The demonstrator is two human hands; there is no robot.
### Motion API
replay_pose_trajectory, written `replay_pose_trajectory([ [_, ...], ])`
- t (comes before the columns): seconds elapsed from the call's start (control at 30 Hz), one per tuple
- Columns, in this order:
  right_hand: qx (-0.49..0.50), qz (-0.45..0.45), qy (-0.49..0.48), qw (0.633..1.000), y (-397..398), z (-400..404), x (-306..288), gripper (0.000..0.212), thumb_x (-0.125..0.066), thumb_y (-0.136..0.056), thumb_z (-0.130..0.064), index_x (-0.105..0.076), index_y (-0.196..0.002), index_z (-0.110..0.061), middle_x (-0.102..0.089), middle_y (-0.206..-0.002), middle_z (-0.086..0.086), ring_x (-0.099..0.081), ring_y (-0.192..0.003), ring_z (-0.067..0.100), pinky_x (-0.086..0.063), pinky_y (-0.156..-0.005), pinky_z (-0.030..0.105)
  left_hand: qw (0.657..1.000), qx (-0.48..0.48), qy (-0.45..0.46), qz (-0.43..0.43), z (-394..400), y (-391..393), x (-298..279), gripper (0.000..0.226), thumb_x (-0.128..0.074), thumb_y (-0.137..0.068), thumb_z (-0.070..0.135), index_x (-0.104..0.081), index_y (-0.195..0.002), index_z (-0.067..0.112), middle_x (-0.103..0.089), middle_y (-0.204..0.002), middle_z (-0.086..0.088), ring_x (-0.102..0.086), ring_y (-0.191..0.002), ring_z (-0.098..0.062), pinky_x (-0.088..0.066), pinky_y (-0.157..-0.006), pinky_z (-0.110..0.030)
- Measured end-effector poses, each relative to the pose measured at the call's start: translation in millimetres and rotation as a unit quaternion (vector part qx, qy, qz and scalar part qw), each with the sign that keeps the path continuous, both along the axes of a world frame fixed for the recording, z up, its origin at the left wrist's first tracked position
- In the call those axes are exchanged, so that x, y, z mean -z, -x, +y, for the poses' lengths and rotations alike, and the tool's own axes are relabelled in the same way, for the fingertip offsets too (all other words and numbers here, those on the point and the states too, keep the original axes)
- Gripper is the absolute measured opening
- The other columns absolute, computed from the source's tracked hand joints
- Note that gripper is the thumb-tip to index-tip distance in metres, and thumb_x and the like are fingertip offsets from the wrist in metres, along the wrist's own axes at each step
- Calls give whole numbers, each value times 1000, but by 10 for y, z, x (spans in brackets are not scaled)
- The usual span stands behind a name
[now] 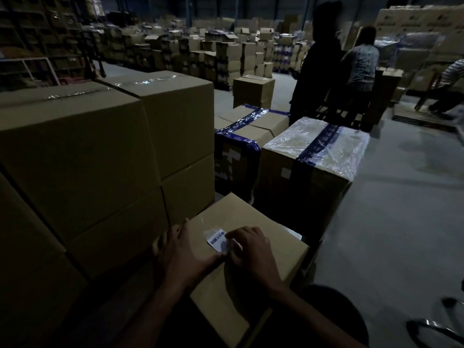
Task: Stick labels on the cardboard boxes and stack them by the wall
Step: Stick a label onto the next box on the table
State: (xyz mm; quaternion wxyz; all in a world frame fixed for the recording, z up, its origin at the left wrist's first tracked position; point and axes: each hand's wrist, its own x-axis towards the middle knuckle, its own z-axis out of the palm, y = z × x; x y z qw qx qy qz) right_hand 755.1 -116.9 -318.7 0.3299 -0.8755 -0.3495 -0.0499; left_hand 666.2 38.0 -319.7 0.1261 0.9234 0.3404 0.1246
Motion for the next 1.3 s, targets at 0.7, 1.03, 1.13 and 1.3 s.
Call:
replay_pose_trajectory([
  [0.7,-69,111,14,991,-203,38,-30,15,-69,-73,-38,-60,-84,-45,-67,-96,-17,-57,-95,9,-48,-88,40,1000,-3,10,-18,-50,62,2,139,-28,-46,110,-28,-154,22,-39,-151,-3,-35,-138,-22,-17,-117,-44],
  [1.03,-51,151,-23,987,-213,34,-53,26,-73,-70,-32,-56,-85,-44,-67,-97,-12,-63,-96,15,-55,-80,45,1000,0,7,-9,-66,56,-29,142,-25,-44,111,-30,-153,20,-41,-150,-6,-37,-136,-25,-21,-116,-46],
  [1.13,-43,139,-17,989,-178,57,-92,28,-71,-73,-31,-50,-87,-42,-62,-99,-17,-61,-100,18,-54,-83,44,1000,-1,8,-13,-65,58,-29,142,-25,-44,111,-30,-153,20,-41,-149,-5,-37,-136,-24,-21,-116,-45],
  [1.3,-66,161,-29,984,-232,35,-97,26,-70,-72,-22,-55,-76,-42,-72,-99,-10,-67,-99,15,-58,-82,40,1000,0,10,-12,-67,51,-18,141,-26,-46,110,-30,-154,20,-41,-150,-5,-36,-137,-24,-19,-116,-46],
])
